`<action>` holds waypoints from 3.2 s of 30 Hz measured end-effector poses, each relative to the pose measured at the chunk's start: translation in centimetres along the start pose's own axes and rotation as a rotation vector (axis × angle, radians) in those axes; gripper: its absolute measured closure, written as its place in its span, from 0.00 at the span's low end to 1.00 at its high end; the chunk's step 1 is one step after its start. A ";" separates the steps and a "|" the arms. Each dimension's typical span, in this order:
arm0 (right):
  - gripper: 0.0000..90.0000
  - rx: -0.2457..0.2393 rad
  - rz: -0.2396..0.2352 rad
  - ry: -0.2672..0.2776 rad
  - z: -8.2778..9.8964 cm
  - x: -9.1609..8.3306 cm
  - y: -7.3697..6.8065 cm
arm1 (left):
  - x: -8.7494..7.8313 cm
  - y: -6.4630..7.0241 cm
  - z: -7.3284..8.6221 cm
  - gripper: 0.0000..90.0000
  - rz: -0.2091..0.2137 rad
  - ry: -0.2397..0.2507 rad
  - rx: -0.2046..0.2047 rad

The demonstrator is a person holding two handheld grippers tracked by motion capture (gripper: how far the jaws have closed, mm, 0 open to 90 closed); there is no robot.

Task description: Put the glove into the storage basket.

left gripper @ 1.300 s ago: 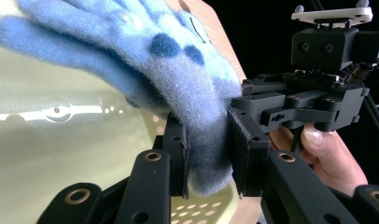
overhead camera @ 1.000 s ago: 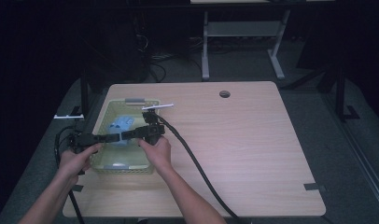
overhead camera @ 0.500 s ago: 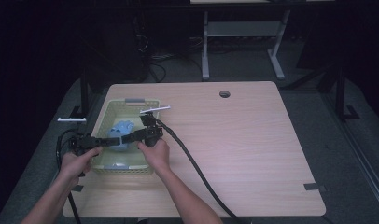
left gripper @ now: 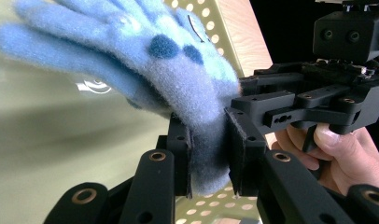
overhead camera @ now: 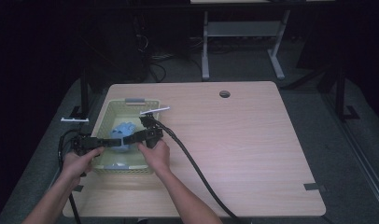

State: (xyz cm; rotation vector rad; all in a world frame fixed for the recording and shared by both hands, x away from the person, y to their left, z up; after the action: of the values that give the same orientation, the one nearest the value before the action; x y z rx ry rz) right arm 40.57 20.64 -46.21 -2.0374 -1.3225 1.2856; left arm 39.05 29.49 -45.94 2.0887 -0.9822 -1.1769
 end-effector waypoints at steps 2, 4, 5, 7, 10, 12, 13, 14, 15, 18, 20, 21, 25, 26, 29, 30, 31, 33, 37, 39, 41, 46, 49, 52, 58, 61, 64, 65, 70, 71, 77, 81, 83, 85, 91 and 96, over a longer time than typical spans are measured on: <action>0.73 0.009 -0.006 0.005 0.0 -0.1 0.1 | 0.0 0.0 0.0 0.81 -0.003 -0.001 -0.007; 0.73 0.009 -0.004 0.009 0.0 -0.2 0.2 | 0.0 0.0 0.0 0.81 -0.003 -0.001 -0.008; 0.73 0.013 -0.005 0.013 0.0 -0.2 0.3 | 0.0 -0.1 0.0 0.81 -0.003 0.000 -0.010; 0.73 0.016 -0.003 0.019 0.0 -0.4 0.4 | 0.1 -0.1 0.0 0.81 -0.004 0.000 -0.013; 0.73 0.015 0.012 0.025 0.0 -0.9 0.7 | 0.4 -0.1 0.1 0.81 -0.010 -0.015 -0.002; 0.72 0.012 0.022 0.030 0.0 -1.1 0.9 | 0.7 -0.2 0.2 0.81 -0.023 -0.027 0.000; 0.72 0.012 0.022 0.030 0.0 -1.1 0.9 | 0.7 -0.2 0.2 0.81 -0.023 -0.027 0.000; 0.72 -0.003 0.046 0.042 -0.2 -1.5 1.2 | 1.0 -0.5 0.3 0.81 -0.046 -0.046 -0.001; 0.72 -0.004 0.049 0.047 -0.2 -1.7 1.2 | 1.3 -0.7 0.4 0.81 -0.061 -0.057 -0.003; 0.71 -0.010 0.053 0.060 -0.4 -2.4 1.2 | 1.7 -1.2 0.6 0.81 -0.156 -0.110 -0.006; 0.71 -0.016 0.050 0.064 -0.5 -2.8 1.1 | 1.8 -1.5 0.6 0.81 -0.191 -0.128 0.012; 0.71 -0.016 0.050 0.064 -0.5 -2.8 1.1 | 1.9 -1.5 0.7 0.81 -0.204 -0.137 0.002; 0.71 -0.032 0.048 0.081 -0.5 -3.6 1.0 | 2.6 -1.9 0.9 0.80 -0.258 -0.196 -0.008; 0.71 -0.037 0.048 0.096 -0.6 -4.1 1.0 | 2.8 -2.2 1.0 0.80 -0.293 -0.224 0.001; 0.71 -0.023 0.031 0.114 -0.8 -5.0 1.0 | 3.2 -2.4 1.3 0.79 -0.339 -0.275 -0.003; 0.71 -0.019 0.030 0.118 -0.9 -5.3 0.9 | 3.3 -2.5 1.4 0.78 -0.352 -0.291 0.005; 0.71 -0.025 0.027 0.122 -0.9 -5.5 0.9 | 3.3 -2.5 1.4 0.76 -0.352 -0.291 0.005; 0.71 -0.028 0.025 0.128 -1.0 -5.8 0.9 | 3.4 -2.4 1.5 0.73 -0.354 -0.297 -0.004; 0.70 -0.045 0.022 0.139 -1.1 -6.5 0.7 | 3.4 -2.7 1.8 0.61 -0.387 -0.331 -0.006; 0.70 -0.053 0.018 0.153 -1.2 -6.7 0.5 | 3.3 -2.8 1.6 0.56 -0.397 -0.312 -0.004; 0.70 -0.059 0.013 0.163 -1.2 -6.9 0.2 | 3.1 -2.7 1.3 0.54 -0.396 -0.293 -0.009; 0.70 -0.062 0.008 0.168 -1.2 -7.0 0.2 | 2.4 -2.5 0.5 0.55 -0.395 -0.259 0.008; 0.69 -0.057 0.005 0.178 -1.3 -7.4 0.3 | 1.7 -2.2 -0.5 0.54 -0.408 -0.186 0.032; 0.69 -0.063 0.004 0.190 -1.3 -7.6 0.4 | 1.6 -2.2 -0.8 0.65 -0.407 -0.173 0.052; 0.69 -0.065 -0.004 0.189 -1.1 -7.8 0.7 | 2.9 -2.5 0.6 0.78 -0.395 -0.261 0.054; 0.69 -0.055 -0.009 0.190 -1.1 -8.1 0.7 | 3.3 -2.4 0.9 0.81 -0.398 -0.290 0.063; 0.69 -0.056 -0.007 0.196 -1.1 -8.6 0.8 | 3.4 -2.1 0.8 0.80 -0.391 -0.283 0.067; 0.69 -0.054 -0.009 0.200 -1.1 -8.8 0.8 | 3.4 -2.0 0.6 0.79 -0.386 -0.269 0.067; 0.68 -0.051 -0.001 0.210 -1.0 -9.7 1.5 | 2.9 -1.1 -0.2 0.75 -0.357 -0.221 0.075; 0.67 -0.044 0.001 0.209 -0.9 -9.9 1.6 | 2.8 -0.8 -0.3 0.75 -0.351 -0.215 0.081; 0.65 -0.024 0.006 0.226 -0.5 -11.6 2.7 | 3.3 1.2 0.1 0.70 -0.283 -0.216 0.133; 0.64 -0.018 0.015 0.233 -0.5 -12.4 3.3 | 3.7 2.1 -0.3 0.68 -0.258 -0.193 0.148; 0.63 -0.018 0.008 0.246 -0.6 -13.2 3.6 | 3.8 2.8 -0.6 0.65 -0.226 -0.167 0.155; 0.63 -0.017 0.014 0.247 -0.5 -13.4 3.8 | 3.9 3.3 -0.9 0.65 -0.212 -0.147 0.166; 0.58 -0.003 0.028 0.257 -0.3 -15.3 4.8 | 4.2 4.5 -1.2 0.59 -0.185 -0.117 0.192; 0.55 0.007 0.040 0.274 -0.1 -16.8 5.6 | 5.0 5.7 -1.1 0.54 -0.164 -0.113 0.220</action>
State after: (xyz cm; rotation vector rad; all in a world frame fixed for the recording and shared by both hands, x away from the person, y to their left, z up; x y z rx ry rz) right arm 41.29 3.43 -42.06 -2.1528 -1.1552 0.9814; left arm 39.90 22.22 -43.63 2.3343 -1.0495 -1.3331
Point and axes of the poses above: each handheld gripper's, and its own axes: x roughly forward along the jaws, z roughly out of its underside, y roughly to its right, the point moved 10 cm from there along x, roughly forward along the jaws, and after that the axes turned 2 degrees about y, right-handed, at the moved point
